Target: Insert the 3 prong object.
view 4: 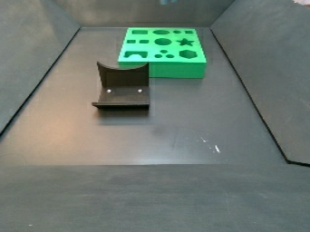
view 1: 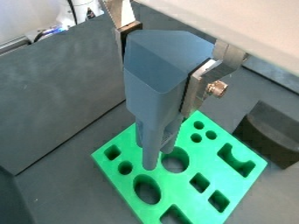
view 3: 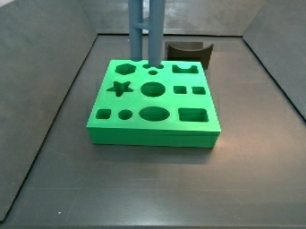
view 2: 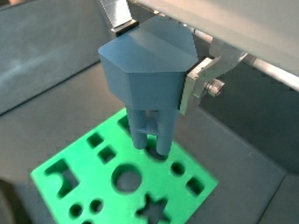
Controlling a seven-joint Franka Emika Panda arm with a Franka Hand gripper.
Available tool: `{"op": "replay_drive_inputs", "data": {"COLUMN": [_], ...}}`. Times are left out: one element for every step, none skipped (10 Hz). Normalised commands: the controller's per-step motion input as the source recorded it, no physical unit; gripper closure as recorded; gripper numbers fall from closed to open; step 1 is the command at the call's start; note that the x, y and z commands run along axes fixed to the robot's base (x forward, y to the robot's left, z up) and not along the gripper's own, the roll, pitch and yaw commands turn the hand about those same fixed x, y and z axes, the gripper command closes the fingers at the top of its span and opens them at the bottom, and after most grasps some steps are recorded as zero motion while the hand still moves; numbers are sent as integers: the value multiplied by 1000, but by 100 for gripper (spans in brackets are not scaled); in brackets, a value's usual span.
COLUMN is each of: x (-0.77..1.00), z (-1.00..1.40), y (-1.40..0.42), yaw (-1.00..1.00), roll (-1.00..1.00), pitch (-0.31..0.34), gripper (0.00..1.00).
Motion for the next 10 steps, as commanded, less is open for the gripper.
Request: {"op": "replay_drive_inputs", "data": {"x": [246, 203, 151, 106, 11, 0, 0, 0, 43, 243], "z": [-903, -806, -751, -700, -629, -449, -254, -126, -143, -237], "y": [851, 829, 809, 777, 646, 469, 343, 229, 263, 257], "yaw": [0, 0, 0, 0, -63, -183, -326, -569, -649, -420], "roll": [203, 264, 299, 327, 339, 220, 120, 79, 109, 214], "pitch": [-7, 0, -17, -11, 0, 33, 70, 106, 127, 140], "gripper": [100, 100, 100, 100, 100, 100, 100, 100, 100, 100]}}
